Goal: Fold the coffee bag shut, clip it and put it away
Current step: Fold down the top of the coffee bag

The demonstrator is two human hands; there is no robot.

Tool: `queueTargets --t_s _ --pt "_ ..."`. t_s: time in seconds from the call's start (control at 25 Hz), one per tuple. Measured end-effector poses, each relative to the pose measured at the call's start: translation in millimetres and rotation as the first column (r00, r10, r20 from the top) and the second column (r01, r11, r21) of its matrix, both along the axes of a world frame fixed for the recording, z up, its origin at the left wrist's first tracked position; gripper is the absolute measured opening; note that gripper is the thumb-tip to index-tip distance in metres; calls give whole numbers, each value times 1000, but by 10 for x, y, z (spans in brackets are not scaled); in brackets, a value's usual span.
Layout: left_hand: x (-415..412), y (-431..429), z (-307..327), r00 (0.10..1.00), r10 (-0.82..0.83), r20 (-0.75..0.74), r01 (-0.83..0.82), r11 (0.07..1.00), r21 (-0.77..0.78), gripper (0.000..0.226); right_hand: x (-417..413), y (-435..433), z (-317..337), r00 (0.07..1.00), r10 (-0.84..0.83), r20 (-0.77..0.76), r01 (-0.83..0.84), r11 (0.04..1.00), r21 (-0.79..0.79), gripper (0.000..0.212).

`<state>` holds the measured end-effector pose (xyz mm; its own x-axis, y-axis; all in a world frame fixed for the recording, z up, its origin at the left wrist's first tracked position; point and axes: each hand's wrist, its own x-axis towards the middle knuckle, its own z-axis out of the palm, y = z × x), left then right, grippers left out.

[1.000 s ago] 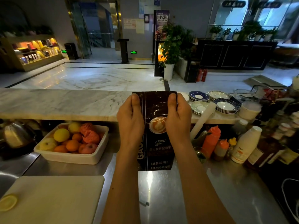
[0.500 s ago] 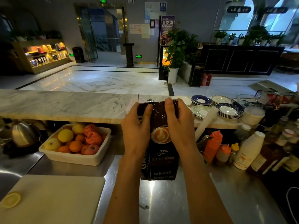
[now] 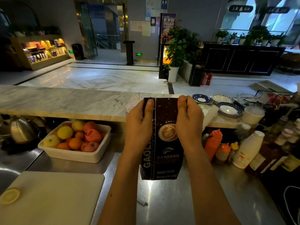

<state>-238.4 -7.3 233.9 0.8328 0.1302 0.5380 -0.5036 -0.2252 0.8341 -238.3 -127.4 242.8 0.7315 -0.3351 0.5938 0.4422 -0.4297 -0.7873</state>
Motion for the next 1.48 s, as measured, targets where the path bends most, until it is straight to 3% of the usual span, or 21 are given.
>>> queueTargets --t_s 0.2,0.36,0.44,0.52,0.6,0.72,0.88,1.08,1.2,1.24,1.32,1.4,1.48 --pt "-94 153 -11 916 -366 -166 337 924 -183 19 43 -31 114 993 -71 90 68 997 39 30" --pt "-76 254 -15 899 -403 -170 387 914 -121 21 50 -53 148 997 -24 76 21 999 33 30" --pt "-65 245 -7 930 -344 -129 322 932 -164 19 31 -114 211 985 170 21 -171 984 45 26" --pt "-70 221 14 951 -295 -92 261 927 -269 21 -9 -254 203 869 478 -128 -466 878 114 8" --pt "-68 219 61 958 -278 -70 234 899 -370 25 -37 -365 139 762 613 -212 -571 789 227 23" --pt "-51 232 100 954 -298 -32 268 896 -353 27 -14 -406 72 819 561 -125 -511 810 287 23" --pt "-21 259 51 943 -331 -29 306 898 -316 38 17 -373 43 867 497 -23 -453 807 379 44" --pt "27 289 54 894 -428 -129 346 846 -406 32 18 -320 17 926 376 22 -363 876 318 52" --pt "1 258 102 937 -298 -184 269 949 -164 5 35 -306 9 945 325 41 -325 912 251 54" --pt "-2 240 95 939 -277 -204 256 959 -121 15 35 -297 16 946 321 49 -323 915 243 51" --pt "6 202 75 945 -241 -221 216 967 -133 32 29 -282 27 945 325 42 -326 917 230 43" --pt "19 167 74 975 -147 -167 120 980 -160 26 13 -246 42 925 381 19 -370 884 285 33" --pt "20 137 76 986 -95 -134 59 967 -248 21 -1 -231 68 865 501 -22 -442 783 437 25"
